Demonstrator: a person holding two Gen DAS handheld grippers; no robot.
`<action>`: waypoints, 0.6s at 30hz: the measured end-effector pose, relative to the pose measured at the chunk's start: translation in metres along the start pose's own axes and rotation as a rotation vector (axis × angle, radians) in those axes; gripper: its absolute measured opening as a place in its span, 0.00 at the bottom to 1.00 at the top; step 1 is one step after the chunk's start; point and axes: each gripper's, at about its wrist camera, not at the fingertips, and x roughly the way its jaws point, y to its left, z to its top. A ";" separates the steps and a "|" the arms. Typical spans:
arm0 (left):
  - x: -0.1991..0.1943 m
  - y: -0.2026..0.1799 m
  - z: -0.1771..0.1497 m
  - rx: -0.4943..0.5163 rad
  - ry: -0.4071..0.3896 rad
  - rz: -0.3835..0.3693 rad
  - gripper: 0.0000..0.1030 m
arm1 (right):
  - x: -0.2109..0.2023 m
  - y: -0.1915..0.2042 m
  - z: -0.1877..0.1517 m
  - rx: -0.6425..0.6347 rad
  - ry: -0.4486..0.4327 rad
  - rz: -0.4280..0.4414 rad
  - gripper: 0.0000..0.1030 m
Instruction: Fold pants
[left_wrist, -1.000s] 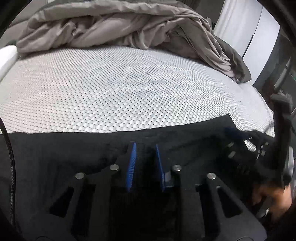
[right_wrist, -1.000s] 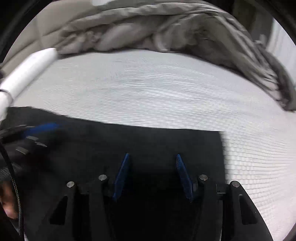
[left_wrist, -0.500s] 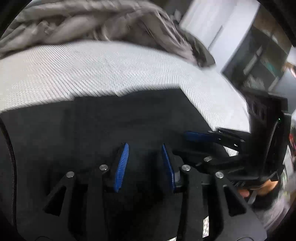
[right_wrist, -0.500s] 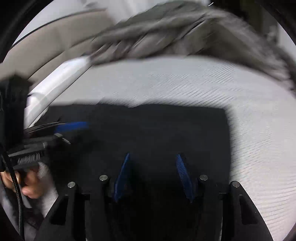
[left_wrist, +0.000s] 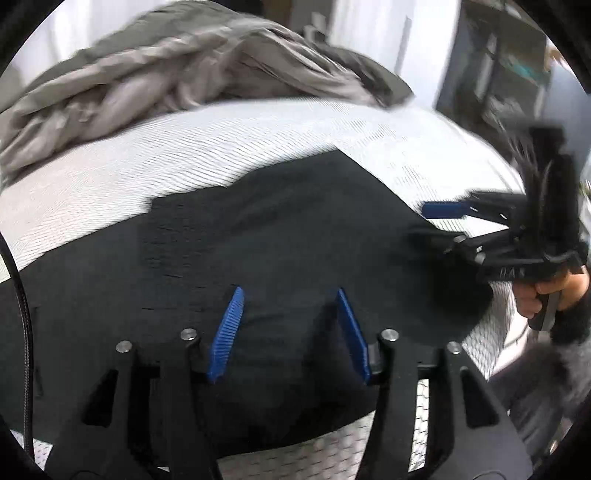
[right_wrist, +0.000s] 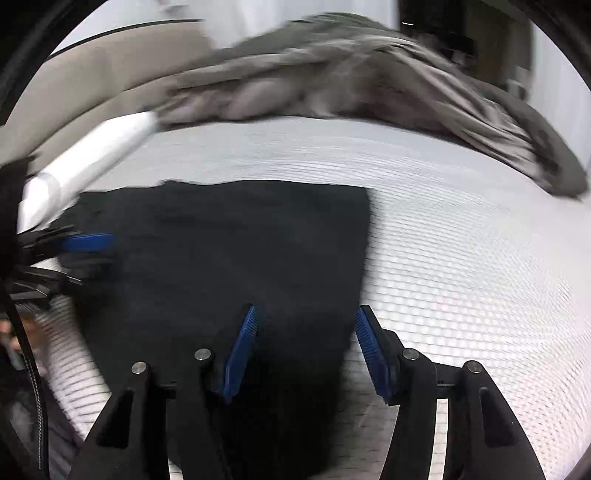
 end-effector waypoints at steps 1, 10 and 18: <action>0.010 -0.006 -0.002 0.032 0.037 0.009 0.49 | 0.005 0.008 0.001 -0.014 0.013 0.030 0.55; -0.027 0.064 -0.027 -0.104 0.009 -0.057 0.52 | 0.008 -0.048 -0.024 0.086 0.087 0.159 0.30; -0.051 0.127 -0.028 -0.389 -0.125 0.022 0.52 | 0.018 -0.100 -0.026 0.375 0.105 0.312 0.55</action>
